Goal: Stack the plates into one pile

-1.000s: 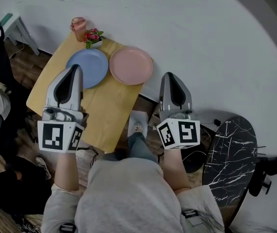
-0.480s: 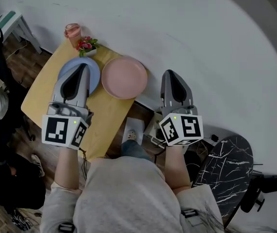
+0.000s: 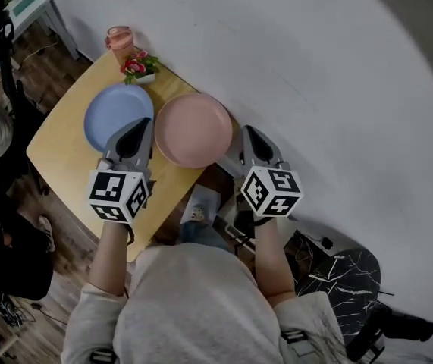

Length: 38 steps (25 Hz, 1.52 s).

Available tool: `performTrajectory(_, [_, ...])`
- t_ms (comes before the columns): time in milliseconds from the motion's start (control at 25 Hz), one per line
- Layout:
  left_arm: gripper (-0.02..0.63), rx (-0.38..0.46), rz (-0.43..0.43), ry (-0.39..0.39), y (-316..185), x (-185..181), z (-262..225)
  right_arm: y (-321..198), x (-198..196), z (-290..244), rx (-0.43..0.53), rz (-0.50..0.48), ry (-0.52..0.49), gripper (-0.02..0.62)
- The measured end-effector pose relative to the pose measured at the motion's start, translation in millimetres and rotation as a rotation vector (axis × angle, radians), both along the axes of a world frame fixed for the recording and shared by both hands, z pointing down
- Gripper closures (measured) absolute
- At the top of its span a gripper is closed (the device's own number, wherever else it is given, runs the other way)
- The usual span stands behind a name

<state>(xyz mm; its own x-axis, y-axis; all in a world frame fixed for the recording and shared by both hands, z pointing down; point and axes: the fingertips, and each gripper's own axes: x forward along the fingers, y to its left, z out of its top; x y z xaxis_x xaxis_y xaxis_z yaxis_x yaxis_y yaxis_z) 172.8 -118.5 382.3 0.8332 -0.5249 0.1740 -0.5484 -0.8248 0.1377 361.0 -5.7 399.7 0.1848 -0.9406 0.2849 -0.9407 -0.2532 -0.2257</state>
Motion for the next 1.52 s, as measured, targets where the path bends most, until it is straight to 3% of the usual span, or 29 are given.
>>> performTrajectory(440, [0.545, -0.279, -0.122, -0.219, -16.7, 12.7, 135.3, -29.8, 22.3, 113.0, -0.272, -0.108, -0.104, 0.59])
performTrajectory(720, [0.54, -0.418, -0.21, -0.272, -19.2, 7.3, 194.3, -37.8, 34.0, 155.4, -0.377, -0.115, -0.114, 0.586])
performTrajectory(880, [0.474, -0.484, -0.244, -0.297, -19.2, 4.5, 221.2, -41.1, 38.8, 172.1, -0.411, -0.109, -0.129, 0.554])
performTrajectory(1080, [0.431, -0.534, -0.259, -0.321, -18.8, 7.8, 244.7, -45.7, 48.4, 191.7, -0.45, -0.087, -0.13, 0.52])
performTrajectory(1320, [0.431, -0.556, -0.257, -0.356, -16.3, 11.8, 260.2, -45.4, 44.2, 220.6, -0.523, -0.114, -0.164, 0.518])
performTrajectory(1520, [0.46, -0.542, -0.265, -0.366, -16.7, 8.8, 256.1, -43.6, 37.0, 220.3, -0.528, -0.122, -0.164, 0.532])
